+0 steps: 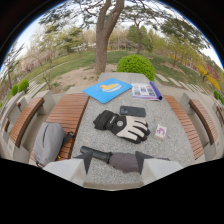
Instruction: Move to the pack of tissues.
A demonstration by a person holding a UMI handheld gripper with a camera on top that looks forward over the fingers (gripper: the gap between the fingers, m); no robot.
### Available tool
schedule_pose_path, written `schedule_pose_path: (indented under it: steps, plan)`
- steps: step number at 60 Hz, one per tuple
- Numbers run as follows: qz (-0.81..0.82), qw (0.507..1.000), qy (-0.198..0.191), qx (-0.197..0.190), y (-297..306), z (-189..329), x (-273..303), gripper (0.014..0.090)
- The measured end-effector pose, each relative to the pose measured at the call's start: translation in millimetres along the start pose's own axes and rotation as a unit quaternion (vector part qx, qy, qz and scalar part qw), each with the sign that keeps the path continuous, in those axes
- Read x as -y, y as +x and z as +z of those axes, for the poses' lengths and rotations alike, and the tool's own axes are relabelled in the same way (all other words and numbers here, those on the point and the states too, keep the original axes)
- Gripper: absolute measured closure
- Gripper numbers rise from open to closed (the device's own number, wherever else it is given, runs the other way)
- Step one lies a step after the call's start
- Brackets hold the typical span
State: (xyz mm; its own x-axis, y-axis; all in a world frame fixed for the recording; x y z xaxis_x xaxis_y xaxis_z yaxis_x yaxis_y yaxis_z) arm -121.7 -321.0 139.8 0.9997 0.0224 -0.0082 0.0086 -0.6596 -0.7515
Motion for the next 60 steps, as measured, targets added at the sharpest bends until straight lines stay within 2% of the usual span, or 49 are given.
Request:
schedule_pose_path:
  steps: [23,35,44,60]
  plan:
    - [0.012,1.0,-0.009,-0.018,25,-18,-21,0.0204]
    - [0.021,0.998,-0.027,-0.046,75,-25,-46,0.0202]
    - [0.026,0.997,-0.032,-0.06,111,-11,-47,0.0201]
    - [0.012,0.998,-0.035,-0.042,155,47,-26,0.0205]
